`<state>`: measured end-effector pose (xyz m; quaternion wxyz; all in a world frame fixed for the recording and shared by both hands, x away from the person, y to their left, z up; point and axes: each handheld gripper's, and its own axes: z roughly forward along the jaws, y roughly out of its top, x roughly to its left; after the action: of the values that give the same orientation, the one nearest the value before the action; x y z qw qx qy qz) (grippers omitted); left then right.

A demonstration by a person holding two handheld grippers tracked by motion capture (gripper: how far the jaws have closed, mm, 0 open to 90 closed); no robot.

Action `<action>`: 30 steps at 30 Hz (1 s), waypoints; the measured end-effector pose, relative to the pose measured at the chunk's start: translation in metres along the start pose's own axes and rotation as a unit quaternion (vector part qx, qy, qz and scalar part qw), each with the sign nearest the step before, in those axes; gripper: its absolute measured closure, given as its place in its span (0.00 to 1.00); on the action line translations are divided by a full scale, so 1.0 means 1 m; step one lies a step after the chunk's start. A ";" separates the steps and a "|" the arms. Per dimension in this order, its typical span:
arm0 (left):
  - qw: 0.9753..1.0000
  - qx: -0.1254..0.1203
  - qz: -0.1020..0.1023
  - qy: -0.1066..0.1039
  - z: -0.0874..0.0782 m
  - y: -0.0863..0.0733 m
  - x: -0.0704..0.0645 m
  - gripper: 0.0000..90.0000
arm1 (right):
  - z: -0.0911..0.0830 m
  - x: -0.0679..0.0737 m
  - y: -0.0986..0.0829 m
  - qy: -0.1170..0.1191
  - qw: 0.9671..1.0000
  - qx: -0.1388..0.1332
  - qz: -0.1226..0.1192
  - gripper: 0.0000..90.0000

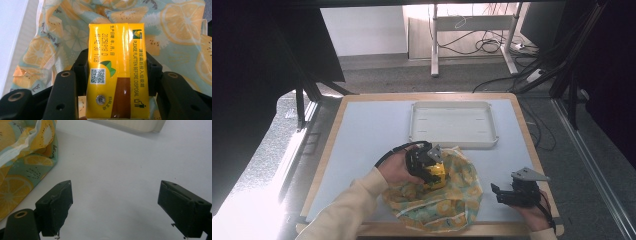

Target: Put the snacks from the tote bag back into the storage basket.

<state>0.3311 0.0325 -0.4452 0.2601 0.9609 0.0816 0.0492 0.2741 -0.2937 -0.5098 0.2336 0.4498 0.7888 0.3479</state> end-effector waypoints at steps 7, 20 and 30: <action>1.000 0.000 0.003 -0.001 -0.001 0.002 0.000 0.58 | -0.001 0.000 0.001 0.002 1.000 -0.002 0.001 0.14; 1.000 -0.017 0.001 -0.006 -0.014 0.004 0.001 0.58 | -0.001 0.000 0.001 0.002 1.000 -0.002 0.002 0.14; 1.000 -0.028 0.001 -0.005 -0.025 0.006 0.002 0.58 | -0.001 0.000 0.001 0.001 1.000 -0.003 0.002 0.14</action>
<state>0.3300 0.0401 -0.4204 0.2870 0.9536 0.0779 0.0473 0.2737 -0.2941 -0.5087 0.2333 0.4498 0.7874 0.3511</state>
